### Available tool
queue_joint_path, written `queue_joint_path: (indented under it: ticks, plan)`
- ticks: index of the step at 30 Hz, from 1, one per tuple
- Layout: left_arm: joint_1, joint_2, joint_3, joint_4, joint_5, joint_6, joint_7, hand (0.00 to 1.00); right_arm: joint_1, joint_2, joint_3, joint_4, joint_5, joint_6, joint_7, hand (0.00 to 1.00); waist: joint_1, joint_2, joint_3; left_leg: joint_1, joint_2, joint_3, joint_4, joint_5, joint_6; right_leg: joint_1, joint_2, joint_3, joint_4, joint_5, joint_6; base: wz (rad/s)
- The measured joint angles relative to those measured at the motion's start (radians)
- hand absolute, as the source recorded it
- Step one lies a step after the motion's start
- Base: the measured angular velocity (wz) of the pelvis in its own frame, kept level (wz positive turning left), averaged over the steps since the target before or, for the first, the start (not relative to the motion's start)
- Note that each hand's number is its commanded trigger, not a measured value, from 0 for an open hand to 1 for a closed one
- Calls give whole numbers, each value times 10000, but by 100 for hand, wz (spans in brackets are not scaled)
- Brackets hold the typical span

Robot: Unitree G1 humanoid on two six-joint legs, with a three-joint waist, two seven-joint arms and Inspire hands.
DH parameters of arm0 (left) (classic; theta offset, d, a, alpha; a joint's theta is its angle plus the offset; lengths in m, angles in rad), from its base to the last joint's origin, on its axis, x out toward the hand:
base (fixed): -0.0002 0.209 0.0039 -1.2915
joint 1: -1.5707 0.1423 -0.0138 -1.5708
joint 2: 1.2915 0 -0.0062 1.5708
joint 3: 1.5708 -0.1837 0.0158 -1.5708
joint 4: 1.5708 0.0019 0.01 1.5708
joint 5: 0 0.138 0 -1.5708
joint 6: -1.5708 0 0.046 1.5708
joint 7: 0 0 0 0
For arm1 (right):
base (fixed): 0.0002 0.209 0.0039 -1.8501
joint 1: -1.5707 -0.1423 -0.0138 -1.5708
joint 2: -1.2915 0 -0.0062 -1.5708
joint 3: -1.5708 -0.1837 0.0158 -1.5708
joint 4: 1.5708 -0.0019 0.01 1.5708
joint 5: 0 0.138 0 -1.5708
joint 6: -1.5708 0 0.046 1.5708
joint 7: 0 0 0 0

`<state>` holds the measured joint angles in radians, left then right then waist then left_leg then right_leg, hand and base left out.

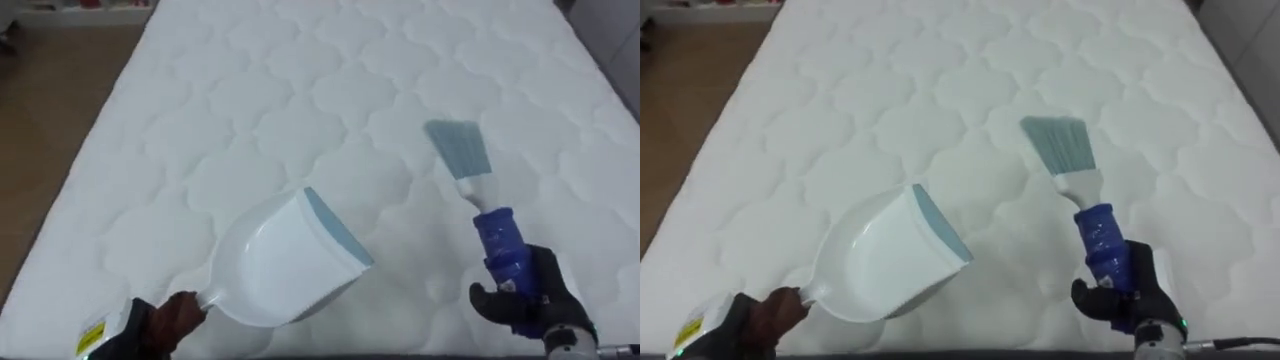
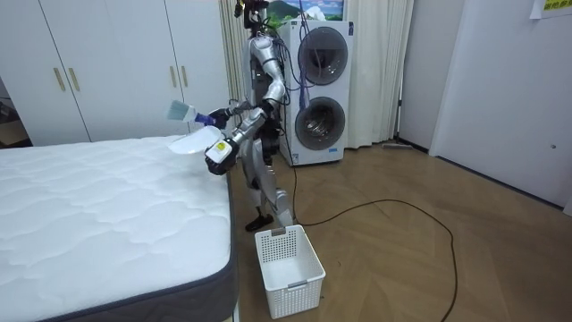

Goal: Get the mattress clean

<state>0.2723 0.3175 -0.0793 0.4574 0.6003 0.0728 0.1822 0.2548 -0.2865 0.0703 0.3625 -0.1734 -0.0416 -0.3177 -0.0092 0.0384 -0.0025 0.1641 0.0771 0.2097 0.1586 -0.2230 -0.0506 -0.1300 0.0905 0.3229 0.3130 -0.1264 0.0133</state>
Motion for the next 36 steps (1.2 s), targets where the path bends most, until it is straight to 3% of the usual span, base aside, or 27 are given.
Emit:
queue_joint_path:
  ticks: [6, 9, 10, 11, 15, 18, 20, 23, 26, 28, 31, 36]
  plan:
    - [-69, -139, -21, 475, -213, -67, 0, 100, -4, 166, 266, 553, 317, 177, -78, 0, -401, -115, 64, 89, -53, 95, -88, -69, 109, -170, 91, 157, 121, 8, 37, -18]
    - [-50, -238, -17, 675, -467, -80, 23, 100, -6, 209, 308, 688, 302, 226, -76, 0, -159, -151, 90, 143, -60, 704, -97, -210, 71, -565, 175, 34, 397, 76, 58, -55]
    - [-63, -277, 6, 944, -674, -85, 39, 67, -17, 218, 386, 759, 285, 224, -78, 0, -104, -146, 87, 189, -54, 872, -96, -228, 75, -613, 170, -107, 367, 169, 42, -69]
    - [-62, -296, 11, 1036, -766, -72, 39, 0, -20, 221, 429, 829, 279, 219, -78, 0, -111, -146, 87, 218, -46, 932, -98, -240, 83, -616, 152, -249, 329, 225, 27, -48]
    - [-131, -503, 16, 1232, -956, -83, 163, 0, -145, 369, 447, 1998, 191, 202, -72, 0, -286, -145, 96, 266, 8, 901, -154, -426, 36, -626, 182, -405, 259, 368, 52, -8]
    - [-271, -726, 15, 1301, -974, -147, 408, 0, -190, 533, 470, 2760, 223, 223, -35, 0, -188, -162, 119, 252, 9, 1041, -310, -586, 55, -727, 209, -517, 285, 550, 104, -17]
    - [-277, -780, 6, 1416, -978, -150, 517, 0, -229, 584, 546, 2928, 334, 218, 38, 0, -145, -178, 103, 245, 15, 1243, -296, -615, 69, -773, 141, -847, 180, 693, 63, -32]
    - [-333, -799, 1, 1576, -978, -158, 677, 0, -240, 584, 565, 3057, 465, 216, 38, 0, -179, -206, 89, 226, 20, 1302, -297, -616, 70, -786, 150, -851, 89, 760, 57, -7]
    - [-352, -857, 0, 1769, -1240, -189, 920, 0, -425, 584, 560, 3555, 456, 207, 49, 0, -214, -200, 14, 236, 41, 1360, -301, -613, 68, -771, 177, -865, -77, 852, 51, -8]
    - [-388, -858, 12, 2297, -1674, -325, 1034, 0, -624, 621, 548, 4045, 308, 194, 133, 0, -198, -206, -1, 306, 51, 1419, -320, -614, 69, -751, 160, -1126, -92, 889, 9, -16]
    - [-366, -868, 65, 3015, -2109, -351, 1122, 0, -678, 877, 351, 4481, 274, 194, 137, 0, -259, -224, 5, 403, 162, 1438, -394, -621, 56, -540, 153, -1490, -462, 1046, -79, -3]
    - [-350, -1142, 285, 3474, -2163, -369, 1125, 0, -658, 1001, 223, 4528, 204, 195, 413, 0, -281, -253, 43, 404, 182, 1445, -444, -626, 48, -488, 151, -1585, -633, 1133, -89, -1]
